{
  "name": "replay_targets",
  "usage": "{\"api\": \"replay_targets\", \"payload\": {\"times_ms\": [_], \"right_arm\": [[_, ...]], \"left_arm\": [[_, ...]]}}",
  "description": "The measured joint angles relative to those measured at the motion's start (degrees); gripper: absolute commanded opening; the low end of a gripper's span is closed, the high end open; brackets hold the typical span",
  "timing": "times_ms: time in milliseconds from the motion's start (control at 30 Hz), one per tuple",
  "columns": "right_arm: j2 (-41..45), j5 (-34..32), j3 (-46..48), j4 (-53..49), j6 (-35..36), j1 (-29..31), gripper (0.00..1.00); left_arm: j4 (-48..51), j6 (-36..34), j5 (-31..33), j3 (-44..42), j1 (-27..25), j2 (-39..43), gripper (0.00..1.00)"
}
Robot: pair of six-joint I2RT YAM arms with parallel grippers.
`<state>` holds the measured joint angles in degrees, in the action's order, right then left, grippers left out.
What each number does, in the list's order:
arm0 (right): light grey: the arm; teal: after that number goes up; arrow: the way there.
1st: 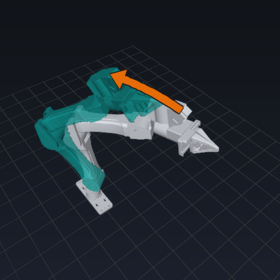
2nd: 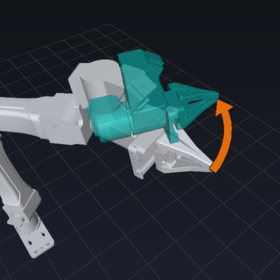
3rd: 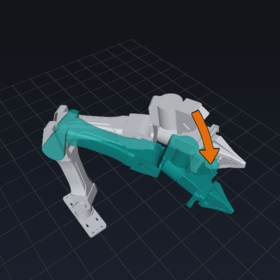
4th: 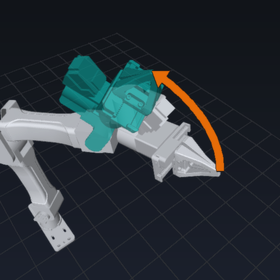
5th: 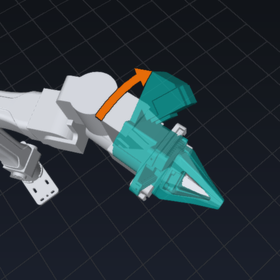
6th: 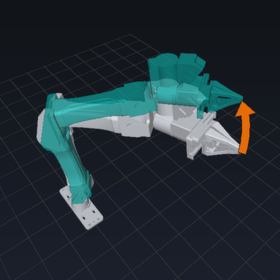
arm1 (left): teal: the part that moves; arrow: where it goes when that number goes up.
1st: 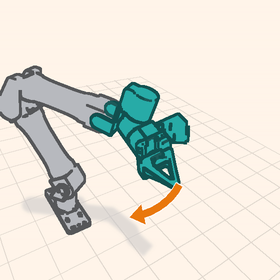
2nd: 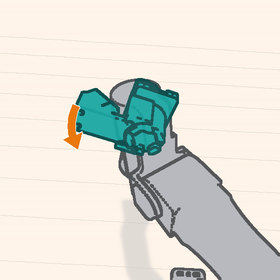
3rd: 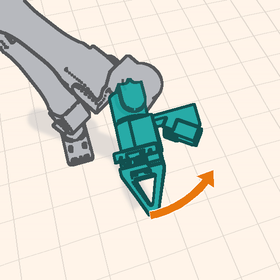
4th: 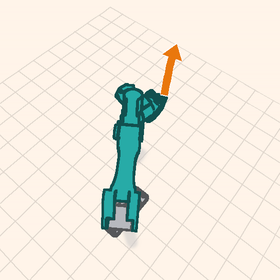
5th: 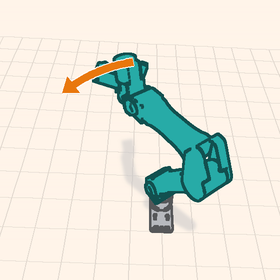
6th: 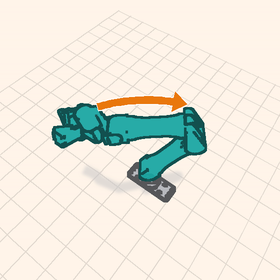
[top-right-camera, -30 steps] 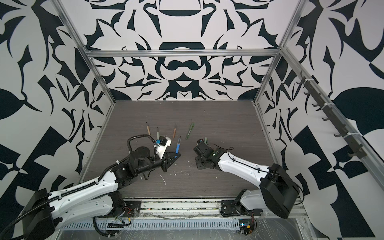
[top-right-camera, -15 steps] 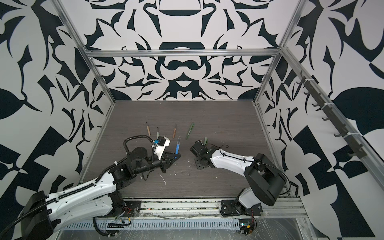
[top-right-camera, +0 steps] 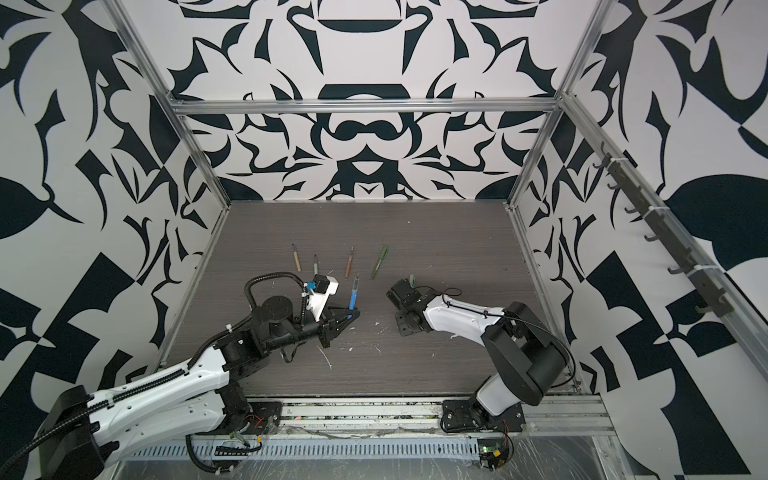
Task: Insert the pens into the pen caps
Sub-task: 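Hold the blue pen upright with the left gripper while the right descends to the cap, then close the right gripper on the blue cap lying on the table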
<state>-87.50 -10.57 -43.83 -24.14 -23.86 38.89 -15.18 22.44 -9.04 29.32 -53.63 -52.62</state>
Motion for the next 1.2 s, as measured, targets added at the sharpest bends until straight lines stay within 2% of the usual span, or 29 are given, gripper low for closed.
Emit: {"api": "replay_targets", "payload": {"times_ms": [400, 700, 967, 1100, 1200], "right_arm": [[-1.4, 3.1, -1.0, 1.7, -0.6, -6.2, 0.41], [-7.2, 4.8, -7.0, 2.9, -0.5, -7.1, 0.36], [-2.8, 4.9, -7.0, 0.8, -0.4, -7.1, 0.27], [-0.2, 7.1, -7.2, 1.0, -1.4, -7.7, 0.29], [-1.6, 8.7, -8.6, 1.0, -2.1, -8.0, 0.31]], "left_arm": [[0.0, -0.2, 0.0, -0.1, 0.0, 0.0, 0.08], [0.8, -0.3, 0.0, -1.0, 0.0, 0.9, 0.08], [0.9, -0.6, 0.5, -1.9, 0.0, 2.8, 0.08], [0.9, -0.9, 0.4, -1.9, 0.0, 2.6, 0.08], [0.9, -0.9, 0.3, -1.9, 0.0, 2.1, 0.08]]}}
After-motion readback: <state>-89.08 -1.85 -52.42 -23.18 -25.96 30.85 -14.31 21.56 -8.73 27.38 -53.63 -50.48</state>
